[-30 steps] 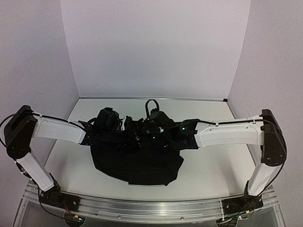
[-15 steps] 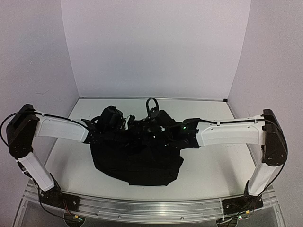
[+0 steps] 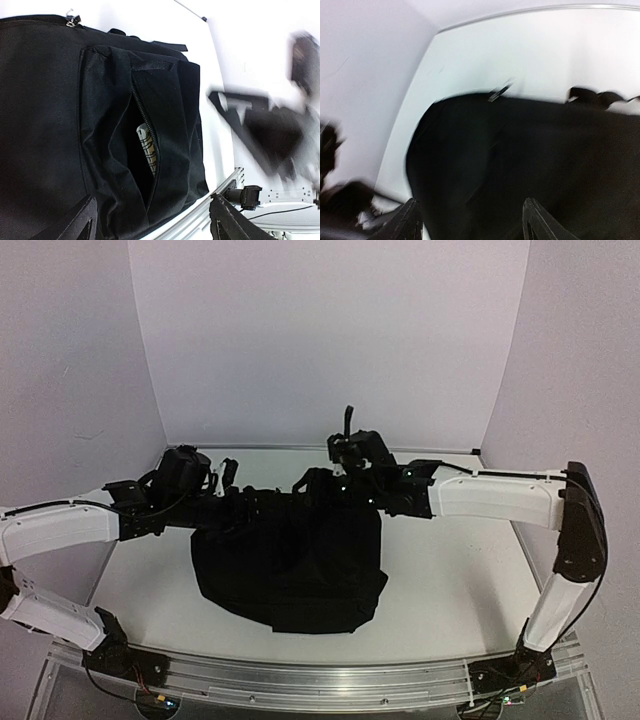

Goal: Pack the student bag
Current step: Zip the student bag at the center of the board.

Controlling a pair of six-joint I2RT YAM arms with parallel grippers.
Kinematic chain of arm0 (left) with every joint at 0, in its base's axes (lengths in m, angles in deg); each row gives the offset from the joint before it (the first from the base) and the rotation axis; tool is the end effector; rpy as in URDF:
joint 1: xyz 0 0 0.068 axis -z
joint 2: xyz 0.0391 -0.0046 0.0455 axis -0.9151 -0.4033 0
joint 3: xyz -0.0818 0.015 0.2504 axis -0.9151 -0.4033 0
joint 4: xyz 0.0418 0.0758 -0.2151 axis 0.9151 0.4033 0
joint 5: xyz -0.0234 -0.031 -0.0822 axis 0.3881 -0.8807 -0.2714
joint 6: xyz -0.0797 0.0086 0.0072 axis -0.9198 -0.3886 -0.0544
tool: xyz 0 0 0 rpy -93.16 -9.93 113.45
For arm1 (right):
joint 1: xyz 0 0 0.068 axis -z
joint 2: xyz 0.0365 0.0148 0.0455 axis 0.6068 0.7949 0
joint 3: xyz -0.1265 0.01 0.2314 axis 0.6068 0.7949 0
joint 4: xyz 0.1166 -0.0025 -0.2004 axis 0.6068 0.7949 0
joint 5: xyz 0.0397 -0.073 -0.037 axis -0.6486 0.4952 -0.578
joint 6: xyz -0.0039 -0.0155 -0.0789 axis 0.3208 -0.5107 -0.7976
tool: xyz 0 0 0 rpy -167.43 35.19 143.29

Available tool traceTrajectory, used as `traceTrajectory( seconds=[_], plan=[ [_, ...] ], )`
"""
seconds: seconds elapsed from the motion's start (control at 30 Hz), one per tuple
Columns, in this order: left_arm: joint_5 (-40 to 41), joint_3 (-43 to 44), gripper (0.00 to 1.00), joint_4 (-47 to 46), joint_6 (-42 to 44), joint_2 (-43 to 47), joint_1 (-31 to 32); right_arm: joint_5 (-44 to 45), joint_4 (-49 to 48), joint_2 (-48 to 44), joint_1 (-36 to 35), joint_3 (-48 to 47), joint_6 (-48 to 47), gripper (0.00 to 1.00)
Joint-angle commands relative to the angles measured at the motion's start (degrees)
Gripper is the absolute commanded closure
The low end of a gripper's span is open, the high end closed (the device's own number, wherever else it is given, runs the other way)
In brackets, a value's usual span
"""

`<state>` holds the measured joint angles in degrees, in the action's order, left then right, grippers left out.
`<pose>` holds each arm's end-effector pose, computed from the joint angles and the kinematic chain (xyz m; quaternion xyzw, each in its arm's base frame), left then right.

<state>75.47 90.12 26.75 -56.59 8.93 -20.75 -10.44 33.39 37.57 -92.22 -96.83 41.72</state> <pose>0.1827 -0.2051 0.2573 0.0061 0.8776 -0.4088 0.2503 0.2452 0.3445 0.2713 -0.0948 0.8555 0.3694 0.3501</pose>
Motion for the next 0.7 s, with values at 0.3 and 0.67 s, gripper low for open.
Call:
traceTrajectory(
  seconds=[0.3,0.67],
  plan=[
    [-5.2,2.5,0.23,2.0,2.5,-1.6,-6.2,-8.8,0.3,10.6,6.1,-9.9,-6.5,0.44],
    [-7.9,4.5,0.23,-1.0,3.0,-6.0,-8.1,-13.8,-1.7,15.4,6.1,-12.9,-6.1,0.66]
  ],
)
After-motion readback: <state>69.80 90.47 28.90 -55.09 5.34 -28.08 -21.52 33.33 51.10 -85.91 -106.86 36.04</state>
